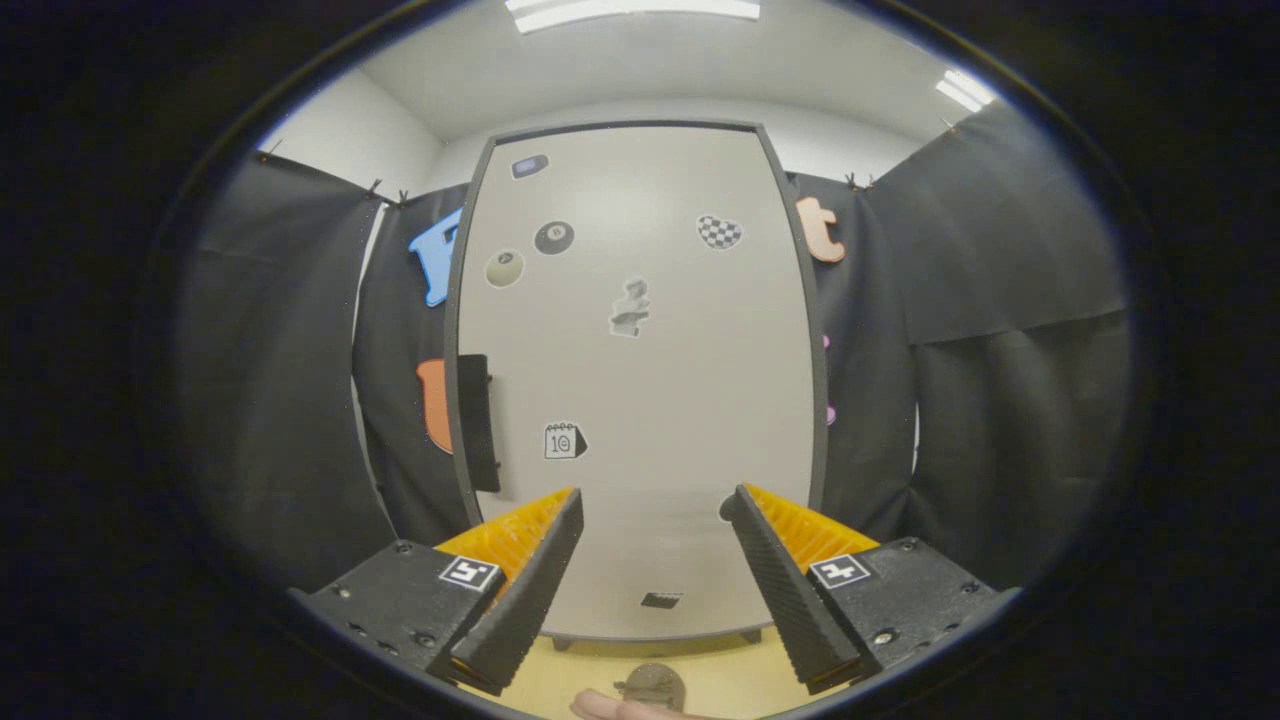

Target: Open the shoe cabinet door, grab the shoes and put them into the shoe cabinet, then close the shoe cabinet door.

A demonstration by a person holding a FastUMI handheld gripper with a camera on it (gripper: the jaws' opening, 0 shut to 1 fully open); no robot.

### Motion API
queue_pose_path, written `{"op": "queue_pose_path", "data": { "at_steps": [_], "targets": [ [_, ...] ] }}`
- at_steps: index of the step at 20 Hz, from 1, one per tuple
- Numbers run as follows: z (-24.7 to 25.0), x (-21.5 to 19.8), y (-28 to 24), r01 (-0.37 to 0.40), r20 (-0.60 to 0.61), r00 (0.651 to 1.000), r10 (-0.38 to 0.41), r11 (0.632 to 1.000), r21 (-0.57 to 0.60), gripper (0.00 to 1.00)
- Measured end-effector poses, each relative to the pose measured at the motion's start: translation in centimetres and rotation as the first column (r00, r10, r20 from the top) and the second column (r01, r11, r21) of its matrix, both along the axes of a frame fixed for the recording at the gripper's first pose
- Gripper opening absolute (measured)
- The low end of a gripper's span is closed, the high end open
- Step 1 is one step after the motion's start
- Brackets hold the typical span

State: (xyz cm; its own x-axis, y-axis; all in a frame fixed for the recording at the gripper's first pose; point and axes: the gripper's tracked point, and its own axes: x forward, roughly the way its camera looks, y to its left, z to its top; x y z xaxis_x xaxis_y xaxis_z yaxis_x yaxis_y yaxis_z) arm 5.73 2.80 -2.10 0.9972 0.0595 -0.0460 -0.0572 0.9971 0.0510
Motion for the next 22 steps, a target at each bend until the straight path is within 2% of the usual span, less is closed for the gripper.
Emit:
{"op": "queue_pose_path", "data": {
  "at_steps": [2, 5, 9, 12, 17, 19, 20, 22],
  "targets": [
    [-1.0, 1.8, 1.4, -0.032, -0.046, 0.998, 0.032, 0.999, -0.002, 0.98],
    [-1.6, 4.1, 4.9, -0.121, -0.091, 0.988, 0.123, 0.992, 0.026, 0.99],
    [-0.4, 5.7, 10.1, -0.235, -0.061, 0.969, 0.238, 0.971, 0.041, 0.99],
    [0.5, 6.4, 13.4, -0.292, -0.034, 0.955, 0.293, 0.956, 0.029, 0.99],
    [1.5, 8.5, 15.8, -0.253, -0.081, 0.964, 0.253, 0.967, 0.008, 0.98],
    [1.4, 9.2, 16.3, -0.245, -0.110, 0.963, 0.245, 0.970, 0.015, 0.86],
    [1.6, 9.7, 16.2, -0.227, -0.115, 0.967, 0.228, 0.974, 0.020, 0.73],
    [1.8, 10.9, 16.0, -0.209, -0.119, 0.971, 0.210, 0.978, 0.023, 0.60]
  ]
}}
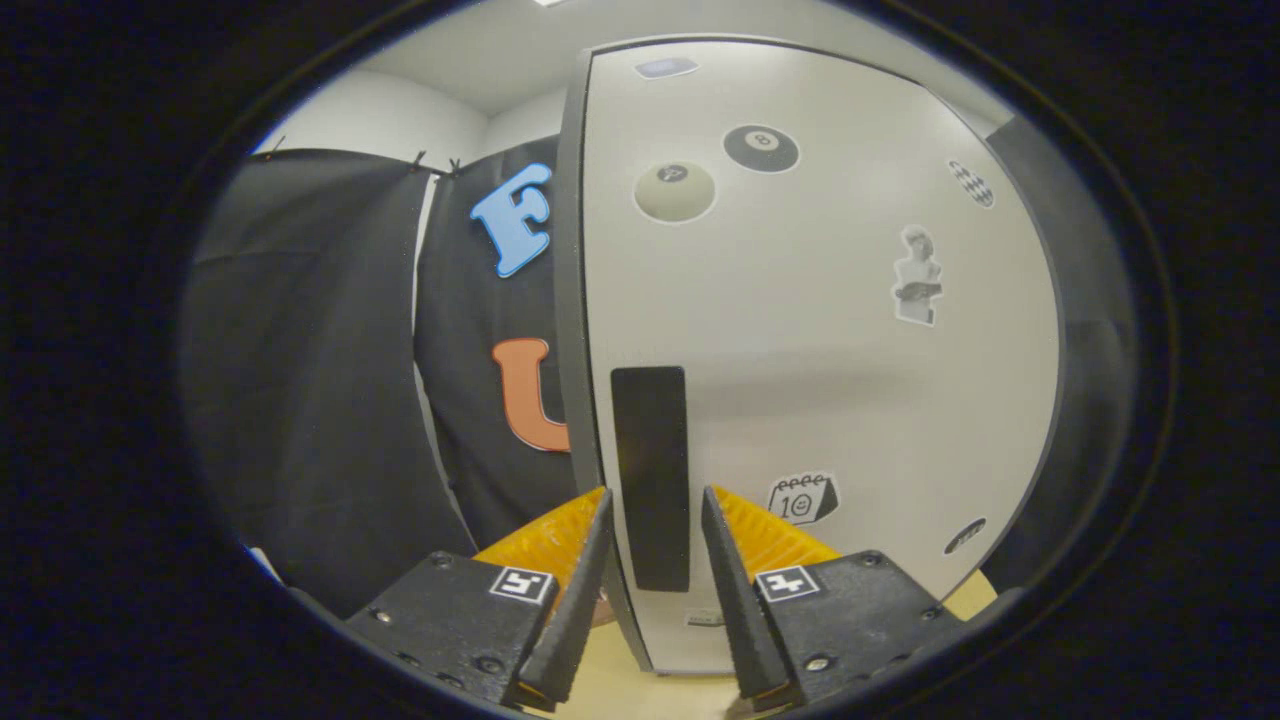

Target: Open the shoe cabinet door, grab the shoes and put them into the shoe cabinet, then close the shoe cabinet door.

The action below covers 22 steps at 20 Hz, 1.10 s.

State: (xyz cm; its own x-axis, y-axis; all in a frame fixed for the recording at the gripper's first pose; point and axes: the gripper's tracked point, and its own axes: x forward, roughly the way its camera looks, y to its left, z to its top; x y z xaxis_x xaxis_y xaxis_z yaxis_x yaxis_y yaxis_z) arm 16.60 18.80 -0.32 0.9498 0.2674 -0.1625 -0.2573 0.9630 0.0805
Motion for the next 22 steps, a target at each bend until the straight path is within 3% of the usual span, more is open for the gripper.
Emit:
{"op": "queue_pose_path", "data": {
  "at_steps": [3, 11, 17, 22],
  "targets": [
    [0.1, 0.1, 0.3, -0.018, -0.014, 1.000, 0.017, 0.999, -0.028, 0.42],
    [-0.1, 0.7, 0.2, 0.030, -0.021, 0.999, -0.031, 0.998, -0.060, 0.35],
    [0.0, -1.4, -0.1, -0.041, -0.061, 0.997, 0.037, 0.997, -0.070, 0.30],
    [0.3, -7.0, -2.2, -0.120, -0.065, 0.991, 0.115, 0.989, -0.084, 0.28]
  ]
}}
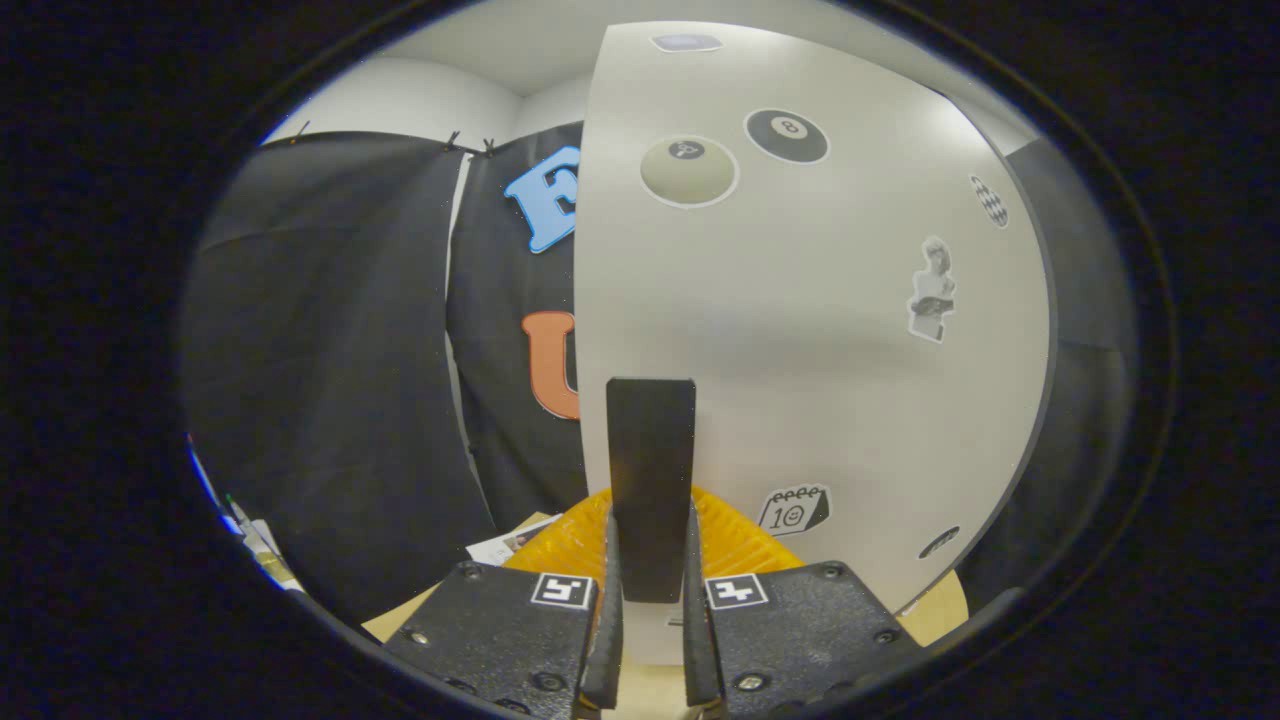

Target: Open the shoe cabinet door, grab the shoes and put them into the shoe cabinet, then close the shoe cabinet door.

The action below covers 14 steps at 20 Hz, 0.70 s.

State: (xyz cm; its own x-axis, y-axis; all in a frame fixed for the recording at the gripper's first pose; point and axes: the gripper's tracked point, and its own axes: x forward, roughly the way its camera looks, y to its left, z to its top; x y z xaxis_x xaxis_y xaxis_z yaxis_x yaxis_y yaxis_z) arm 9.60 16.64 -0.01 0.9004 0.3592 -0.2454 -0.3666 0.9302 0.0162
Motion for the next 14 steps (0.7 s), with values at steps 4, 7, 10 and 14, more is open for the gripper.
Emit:
{"op": "queue_pose_path", "data": {
  "at_steps": [4, 7, 10, 14],
  "targets": [
    [0.2, -3.4, -1.6, -0.070, -0.029, 0.997, 0.071, 0.997, 0.020, 0.28],
    [0.3, -5.9, -3.4, -0.099, -0.031, 0.995, 0.099, 0.995, 0.008, 0.27],
    [0.6, -8.4, -5.4, -0.129, -0.028, 0.991, 0.130, 0.991, 0.025, 0.27],
    [0.8, -10.2, -7.2, -0.150, -0.025, 0.988, 0.151, 0.987, 0.052, 0.27]
  ]
}}
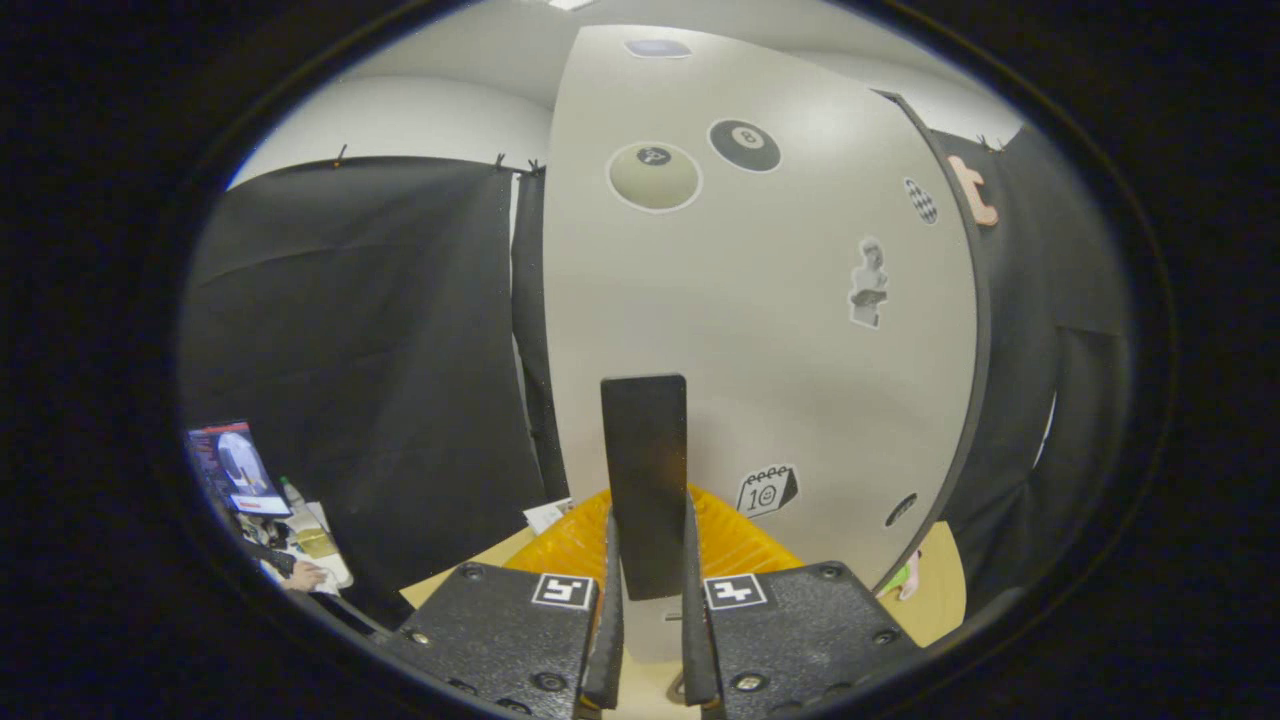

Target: Open the shoe cabinet door, grab the shoes and put them into the shoe cabinet, then close the shoe cabinet door.

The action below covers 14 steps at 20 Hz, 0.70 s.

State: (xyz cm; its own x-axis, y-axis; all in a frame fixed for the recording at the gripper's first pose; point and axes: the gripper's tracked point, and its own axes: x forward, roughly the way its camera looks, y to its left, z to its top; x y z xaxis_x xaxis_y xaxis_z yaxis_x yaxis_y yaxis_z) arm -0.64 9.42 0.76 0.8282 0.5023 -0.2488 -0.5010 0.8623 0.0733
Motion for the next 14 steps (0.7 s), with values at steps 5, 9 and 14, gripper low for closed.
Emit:
{"op": "queue_pose_path", "data": {
  "at_steps": [5, 9, 14],
  "targets": [
    [0.3, -2.3, -2.9, -0.038, -0.006, 0.999, 0.038, 0.999, 0.022, 0.27],
    [0.4, -3.1, -4.8, -0.028, 0.020, 0.999, 0.028, 0.999, 0.027, 0.27],
    [0.6, -3.6, -6.7, 0.007, 0.031, 0.999, -0.007, 1.000, 0.000, 0.26]
  ]
}}
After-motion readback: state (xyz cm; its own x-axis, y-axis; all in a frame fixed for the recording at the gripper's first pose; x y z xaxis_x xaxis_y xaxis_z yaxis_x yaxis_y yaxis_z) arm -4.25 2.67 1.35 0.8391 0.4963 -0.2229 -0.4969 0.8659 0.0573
